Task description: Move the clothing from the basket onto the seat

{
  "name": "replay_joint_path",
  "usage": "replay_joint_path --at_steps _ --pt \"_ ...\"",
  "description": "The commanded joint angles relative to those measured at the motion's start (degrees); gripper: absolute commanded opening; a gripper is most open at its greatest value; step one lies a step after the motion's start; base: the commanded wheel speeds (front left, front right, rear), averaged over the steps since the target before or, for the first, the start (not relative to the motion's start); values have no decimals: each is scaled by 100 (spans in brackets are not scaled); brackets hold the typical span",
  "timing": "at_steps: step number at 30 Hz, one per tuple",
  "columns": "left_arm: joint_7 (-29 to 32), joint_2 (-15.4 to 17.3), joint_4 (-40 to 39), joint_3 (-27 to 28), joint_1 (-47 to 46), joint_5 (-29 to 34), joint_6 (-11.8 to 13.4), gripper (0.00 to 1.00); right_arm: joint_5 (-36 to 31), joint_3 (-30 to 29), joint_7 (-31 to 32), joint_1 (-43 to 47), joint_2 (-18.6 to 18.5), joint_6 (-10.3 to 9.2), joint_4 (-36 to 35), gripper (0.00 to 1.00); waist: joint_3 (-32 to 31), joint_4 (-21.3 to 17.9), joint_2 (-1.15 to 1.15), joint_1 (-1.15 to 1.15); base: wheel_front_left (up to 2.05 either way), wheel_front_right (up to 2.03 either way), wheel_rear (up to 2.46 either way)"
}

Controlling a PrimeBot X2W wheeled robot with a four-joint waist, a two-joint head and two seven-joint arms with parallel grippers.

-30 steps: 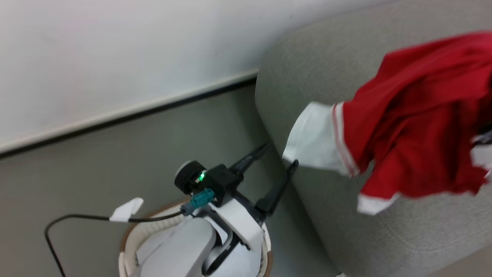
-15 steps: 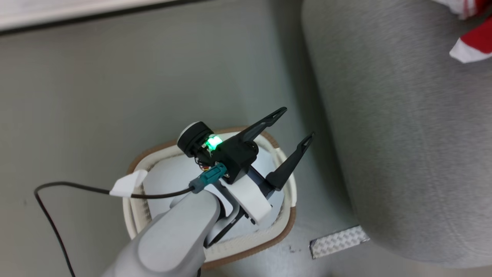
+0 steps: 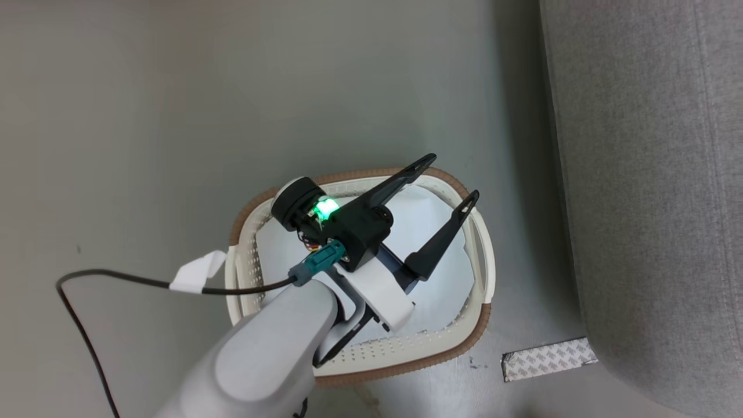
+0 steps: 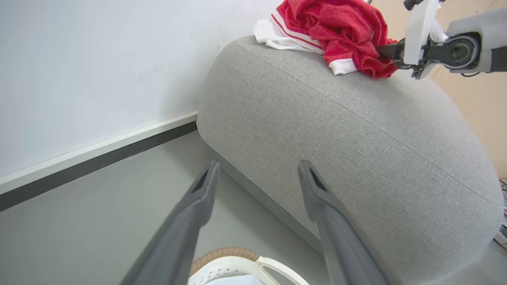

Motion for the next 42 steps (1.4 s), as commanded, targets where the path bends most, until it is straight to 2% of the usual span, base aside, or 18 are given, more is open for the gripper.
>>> replay_joint_path --at_steps 1,2,3,11,16,17,25,30,33,37,42 --pt "-74 -13 53 10 26 -39 0 100 121 140 80 13 -65 -12 100 18 -127 10 0 -1 0 0 0" --pt "-113 -14 81 22 38 -53 5 100 175 215 52 -14 -100 -12 136 37 -190 6 0 -1 0 0 0" --pt "-124 -22 105 29 55 -60 6 100 218 302 40 -29 -113 -12 162 100 -255 -1 0 -1 0 0 0" --pt "-249 -55 373 176 340 -257 15 100 356 1078 -103 -16 -239 -13 120 100 -1210 -204 0 -1 0 0 0" --pt "-283 -23 442 441 617 -404 97 100 399 1481 -246 -28 -359 -12 -224 100 -1974 -307 0 -1 0 0 0" --pt "-283 -23 442 441 617 -404 97 100 399 1481 -246 -28 -359 -12 -224 100 -1974 -307 0 -1 0 0 0" --pt "-284 83 -22 1346 1251 -579 382 100 827 1764 -570 356 -430 -12 -1191 100 -3051 -220 0 -1 0 0 0" --pt "-283 200 -207 2072 1846 -780 520 100 1004 1605 -885 945 -397 -12 -1768 100 -3593 -41 0 -1 0 0 0" --pt "-282 155 -264 2475 2214 -933 594 100 969 1381 -1003 1470 -335 -12 -1981 100 -3872 106 0 -1 0 0 0" --pt "-282 246 -281 2927 2689 -861 740 100 773 911 -1092 2353 -5 -12 -2344 100 -4074 258 0 -1 0 0 0" --pt "-283 198 -277 3392 3216 -672 808 100 112 168 -1133 3533 697 -12 -3056 100 -4174 422 0 -1 0 0 0"
